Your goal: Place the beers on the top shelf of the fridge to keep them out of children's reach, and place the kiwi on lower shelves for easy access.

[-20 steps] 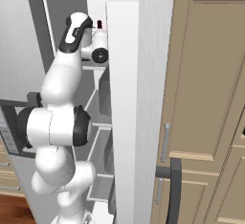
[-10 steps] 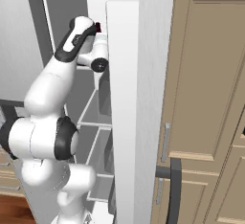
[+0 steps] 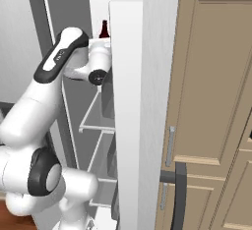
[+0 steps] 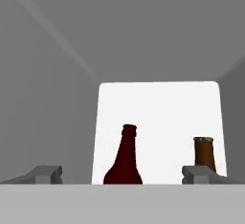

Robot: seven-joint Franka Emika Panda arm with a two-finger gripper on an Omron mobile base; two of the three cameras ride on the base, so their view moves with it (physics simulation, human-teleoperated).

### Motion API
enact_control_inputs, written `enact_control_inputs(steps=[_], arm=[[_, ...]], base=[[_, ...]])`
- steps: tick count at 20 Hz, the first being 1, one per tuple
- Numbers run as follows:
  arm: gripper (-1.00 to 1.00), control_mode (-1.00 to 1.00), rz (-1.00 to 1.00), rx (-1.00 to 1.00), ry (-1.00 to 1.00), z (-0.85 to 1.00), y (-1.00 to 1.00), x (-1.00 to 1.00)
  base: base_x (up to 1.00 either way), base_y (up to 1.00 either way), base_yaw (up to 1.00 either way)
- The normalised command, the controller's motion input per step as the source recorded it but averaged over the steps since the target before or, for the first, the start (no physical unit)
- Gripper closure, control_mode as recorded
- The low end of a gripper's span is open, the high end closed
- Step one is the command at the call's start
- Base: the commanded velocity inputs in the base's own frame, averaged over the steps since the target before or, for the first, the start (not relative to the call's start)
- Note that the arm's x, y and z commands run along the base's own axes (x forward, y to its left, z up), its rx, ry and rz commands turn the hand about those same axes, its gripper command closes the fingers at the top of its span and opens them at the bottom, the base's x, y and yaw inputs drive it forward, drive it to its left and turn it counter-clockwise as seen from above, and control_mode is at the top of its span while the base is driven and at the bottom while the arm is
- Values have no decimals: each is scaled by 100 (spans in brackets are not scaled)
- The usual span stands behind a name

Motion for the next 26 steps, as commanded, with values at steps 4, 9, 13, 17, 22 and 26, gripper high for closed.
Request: enact_control_inputs(steps=[4, 9, 13, 17, 22, 26], arm=[[-100, -100, 0, -4, 2, 25, -36, -49], [-100, -100, 0, -8, 5, 9, -18, -93], [-100, -100, 0, -9, 4, 6, -2, -100], [-100, -100, 0, -9, 12, 25, 0, -84], [-100, -100, 0, -16, 19, 19, 3, -92], [-100, -100, 0, -23, 20, 6, 22, -99]], base=[[0, 0, 0], [0, 0, 0], [0, 0, 0], [0, 0, 0], [0, 0, 0], [0, 0, 0]])
